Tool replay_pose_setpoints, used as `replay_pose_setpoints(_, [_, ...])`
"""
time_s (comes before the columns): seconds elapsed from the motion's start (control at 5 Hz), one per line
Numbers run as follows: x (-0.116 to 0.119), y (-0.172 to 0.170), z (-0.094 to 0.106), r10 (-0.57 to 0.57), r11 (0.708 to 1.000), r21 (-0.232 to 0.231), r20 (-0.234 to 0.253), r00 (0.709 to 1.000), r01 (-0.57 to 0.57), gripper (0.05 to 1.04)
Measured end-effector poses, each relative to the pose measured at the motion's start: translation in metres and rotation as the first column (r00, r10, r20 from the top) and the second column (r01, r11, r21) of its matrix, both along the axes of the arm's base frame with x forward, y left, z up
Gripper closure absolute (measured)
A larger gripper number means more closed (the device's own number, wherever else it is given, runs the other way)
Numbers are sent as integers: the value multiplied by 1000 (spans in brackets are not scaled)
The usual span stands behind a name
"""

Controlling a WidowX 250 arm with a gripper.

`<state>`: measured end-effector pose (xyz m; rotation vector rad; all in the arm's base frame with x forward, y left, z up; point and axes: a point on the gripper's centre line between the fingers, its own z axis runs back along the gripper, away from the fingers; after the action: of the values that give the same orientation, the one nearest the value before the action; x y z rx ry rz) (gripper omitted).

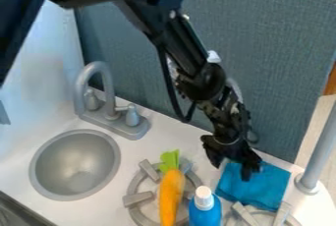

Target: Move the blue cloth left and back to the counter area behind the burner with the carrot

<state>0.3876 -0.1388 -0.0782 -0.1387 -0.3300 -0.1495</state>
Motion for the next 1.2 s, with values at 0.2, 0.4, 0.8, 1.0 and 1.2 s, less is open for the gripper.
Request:
replay_pose_setpoints(0.2, [6,-16,-1,-25,1000,-6,4,1000,25,79])
replay_pose_setpoints(0.4, [9,-28,-8,-60,998,13,-2,998,60,79])
replay_pose_setpoints(0.8, [10,-27,-28,-57,998,27,-43,997,58,80])
replay_pose_setpoints(1.0, [13,-10,-31,8,1000,12,-48,999,-7,80])
replay_pose_setpoints(1.2, [15,23,-29,100,995,10,-52,994,-100,80])
